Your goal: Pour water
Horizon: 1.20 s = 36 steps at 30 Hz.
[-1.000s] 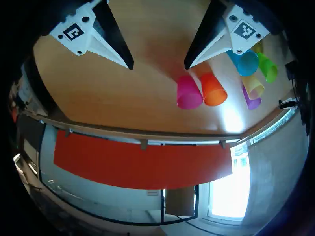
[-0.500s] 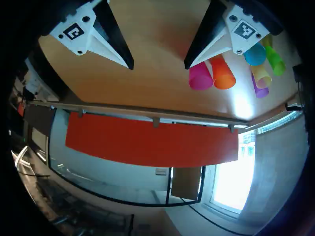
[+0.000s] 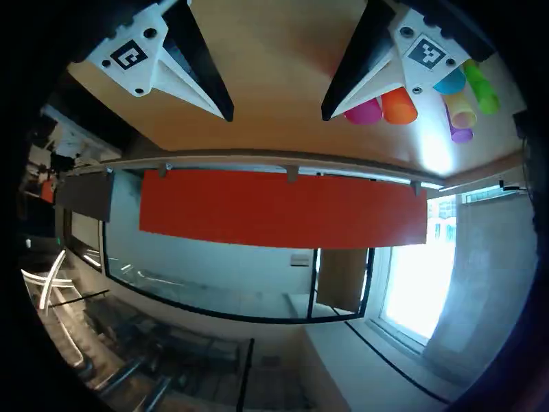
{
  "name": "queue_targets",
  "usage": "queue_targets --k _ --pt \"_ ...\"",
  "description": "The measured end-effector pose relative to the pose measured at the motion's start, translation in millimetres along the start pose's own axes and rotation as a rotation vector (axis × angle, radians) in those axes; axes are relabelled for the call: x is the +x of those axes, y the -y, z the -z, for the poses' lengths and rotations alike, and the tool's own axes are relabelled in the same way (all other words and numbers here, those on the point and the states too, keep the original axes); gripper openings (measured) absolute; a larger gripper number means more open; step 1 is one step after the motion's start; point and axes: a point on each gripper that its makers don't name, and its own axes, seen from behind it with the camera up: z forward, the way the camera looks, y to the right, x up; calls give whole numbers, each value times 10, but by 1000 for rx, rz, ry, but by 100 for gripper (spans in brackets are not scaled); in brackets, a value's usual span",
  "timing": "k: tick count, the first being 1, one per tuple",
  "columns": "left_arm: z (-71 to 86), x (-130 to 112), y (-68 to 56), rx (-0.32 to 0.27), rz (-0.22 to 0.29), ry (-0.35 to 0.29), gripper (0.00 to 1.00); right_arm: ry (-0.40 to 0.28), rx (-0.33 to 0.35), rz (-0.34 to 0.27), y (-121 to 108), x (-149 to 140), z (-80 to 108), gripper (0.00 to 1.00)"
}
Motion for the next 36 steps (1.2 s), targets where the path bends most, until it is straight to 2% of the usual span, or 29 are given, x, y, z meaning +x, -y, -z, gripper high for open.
queue_targets --k 6,15,21,30,36 --pt "-1 155 -9 16 1 -52 86 -40 2 -21 -17 112 18 99" --pt "0 216 -35 26 0 -89 86 -78 -2 59 -5 216 50 99" --pt "0 163 -56 28 11 -101 86 -82 -10 93 -9 219 55 100" --pt "31 58 -25 58 3 -134 86 -93 5 65 70 260 34 100" --pt "24 -90 -31 60 30 -141 86 -95 -17 62 31 282 -11 100"
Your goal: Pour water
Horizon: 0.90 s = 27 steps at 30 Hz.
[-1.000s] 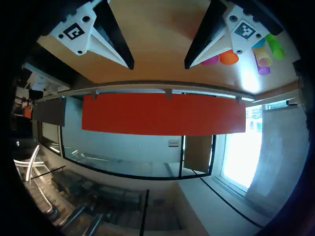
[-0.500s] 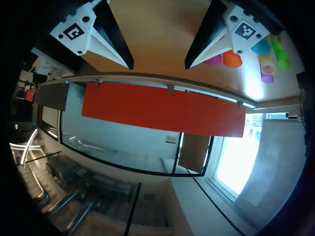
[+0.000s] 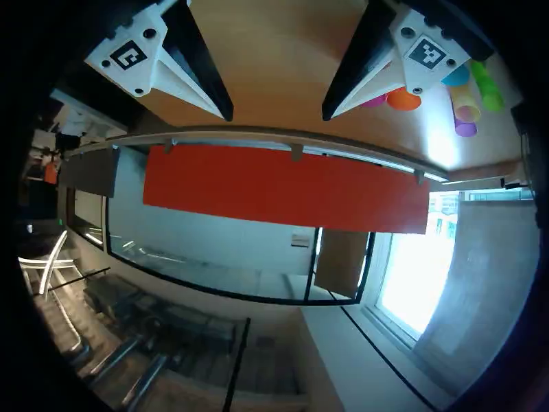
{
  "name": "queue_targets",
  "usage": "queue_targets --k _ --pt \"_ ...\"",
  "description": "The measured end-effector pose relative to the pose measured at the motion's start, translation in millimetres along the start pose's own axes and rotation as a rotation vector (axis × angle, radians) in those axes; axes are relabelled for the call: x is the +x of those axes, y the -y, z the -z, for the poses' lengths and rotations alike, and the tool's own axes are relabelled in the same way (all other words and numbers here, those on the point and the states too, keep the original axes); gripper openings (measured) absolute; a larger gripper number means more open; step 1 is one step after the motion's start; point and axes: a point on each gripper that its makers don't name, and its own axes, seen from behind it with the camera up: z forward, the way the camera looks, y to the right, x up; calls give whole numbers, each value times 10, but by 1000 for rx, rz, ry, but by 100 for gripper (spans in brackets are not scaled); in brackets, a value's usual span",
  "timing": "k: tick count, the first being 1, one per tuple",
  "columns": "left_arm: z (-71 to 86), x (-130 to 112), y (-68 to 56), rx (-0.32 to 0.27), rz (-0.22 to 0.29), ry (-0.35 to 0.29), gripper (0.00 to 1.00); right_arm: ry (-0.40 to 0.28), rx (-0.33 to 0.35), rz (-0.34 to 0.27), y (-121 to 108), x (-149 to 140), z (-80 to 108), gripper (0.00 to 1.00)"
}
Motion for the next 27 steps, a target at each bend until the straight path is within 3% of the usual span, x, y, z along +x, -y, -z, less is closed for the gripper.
queue_targets --k 9,18,27 --pt "14 -217 98 33 -44 10 86 23 -13 13 18 -86 13 100" --pt "5 -297 77 13 -15 4 86 37 -22 5 -13 -120 63 100" --pt "-20 -384 50 7 -38 12 86 33 -19 10 20 -68 80 100"
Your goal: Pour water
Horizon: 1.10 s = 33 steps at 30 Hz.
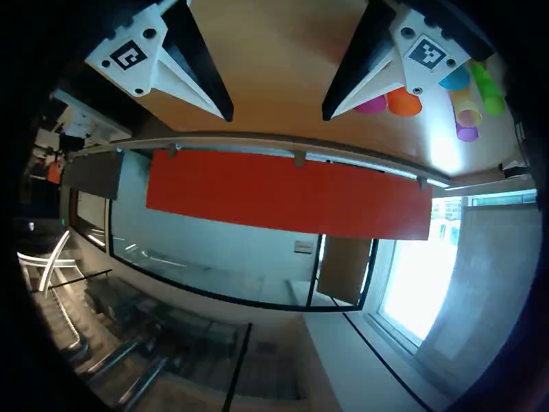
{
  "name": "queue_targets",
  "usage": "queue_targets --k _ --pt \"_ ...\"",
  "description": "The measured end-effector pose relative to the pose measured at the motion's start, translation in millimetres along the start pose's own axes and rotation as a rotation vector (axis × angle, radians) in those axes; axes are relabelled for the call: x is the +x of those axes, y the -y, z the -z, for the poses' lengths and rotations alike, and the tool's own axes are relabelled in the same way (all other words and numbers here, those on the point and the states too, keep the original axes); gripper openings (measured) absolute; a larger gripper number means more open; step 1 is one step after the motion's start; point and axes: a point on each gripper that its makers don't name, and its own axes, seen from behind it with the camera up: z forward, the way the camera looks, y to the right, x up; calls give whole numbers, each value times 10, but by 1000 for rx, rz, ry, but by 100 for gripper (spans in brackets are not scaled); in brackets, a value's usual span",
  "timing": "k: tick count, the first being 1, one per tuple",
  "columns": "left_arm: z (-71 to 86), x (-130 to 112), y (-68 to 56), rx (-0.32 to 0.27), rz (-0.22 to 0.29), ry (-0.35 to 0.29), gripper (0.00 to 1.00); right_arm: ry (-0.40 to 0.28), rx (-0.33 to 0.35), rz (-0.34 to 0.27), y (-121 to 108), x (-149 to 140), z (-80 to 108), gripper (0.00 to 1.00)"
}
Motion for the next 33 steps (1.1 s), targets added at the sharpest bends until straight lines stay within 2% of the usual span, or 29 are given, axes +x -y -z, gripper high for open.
queue_targets --k 12,27,33 --pt "-4 -51 41 6 -3 7 86 4 5 0 11 15 -2 100" --pt "-18 -136 -42 -8 -33 31 86 5 14 14 48 21 -12 100" --pt "-38 -177 -39 -8 -33 48 86 3 12 14 38 39 -3 100"
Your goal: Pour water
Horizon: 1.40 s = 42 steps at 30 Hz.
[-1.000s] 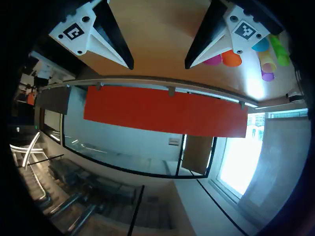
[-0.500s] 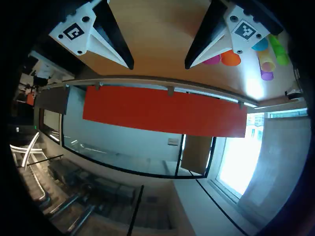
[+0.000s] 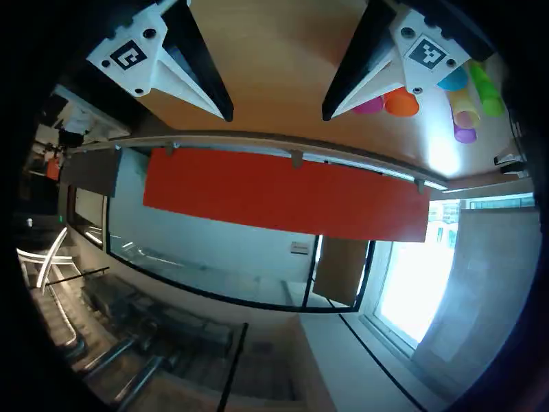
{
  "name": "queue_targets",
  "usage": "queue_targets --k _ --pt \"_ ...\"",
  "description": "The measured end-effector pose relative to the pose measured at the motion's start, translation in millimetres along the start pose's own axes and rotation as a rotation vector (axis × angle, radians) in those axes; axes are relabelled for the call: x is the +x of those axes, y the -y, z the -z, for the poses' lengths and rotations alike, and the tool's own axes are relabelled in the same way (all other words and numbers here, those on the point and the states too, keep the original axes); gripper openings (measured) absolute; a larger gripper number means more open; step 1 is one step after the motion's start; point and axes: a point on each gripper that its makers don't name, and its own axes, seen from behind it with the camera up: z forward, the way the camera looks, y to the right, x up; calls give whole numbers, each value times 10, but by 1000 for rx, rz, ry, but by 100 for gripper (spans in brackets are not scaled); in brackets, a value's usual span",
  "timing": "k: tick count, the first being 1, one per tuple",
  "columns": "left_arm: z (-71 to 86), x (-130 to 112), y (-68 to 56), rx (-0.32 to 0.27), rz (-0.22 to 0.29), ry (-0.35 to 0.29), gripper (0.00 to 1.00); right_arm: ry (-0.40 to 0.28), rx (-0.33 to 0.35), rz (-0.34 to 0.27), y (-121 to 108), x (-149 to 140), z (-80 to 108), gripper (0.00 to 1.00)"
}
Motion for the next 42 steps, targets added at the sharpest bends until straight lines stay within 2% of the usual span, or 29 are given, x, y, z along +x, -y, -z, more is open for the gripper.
queue_targets --k 12,24,33,42 --pt "-27 -49 -2 1 -2 21 86 1 2 -12 -1 -52 28 100" --pt "-27 -60 -3 2 -3 24 86 -25 -9 -16 -45 -24 93 100" --pt "-27 -57 1 2 -3 23 86 -55 -1 -20 12 -72 128 100" --pt "-23 -59 1 2 -3 24 86 -88 -10 -75 -45 -150 123 100"
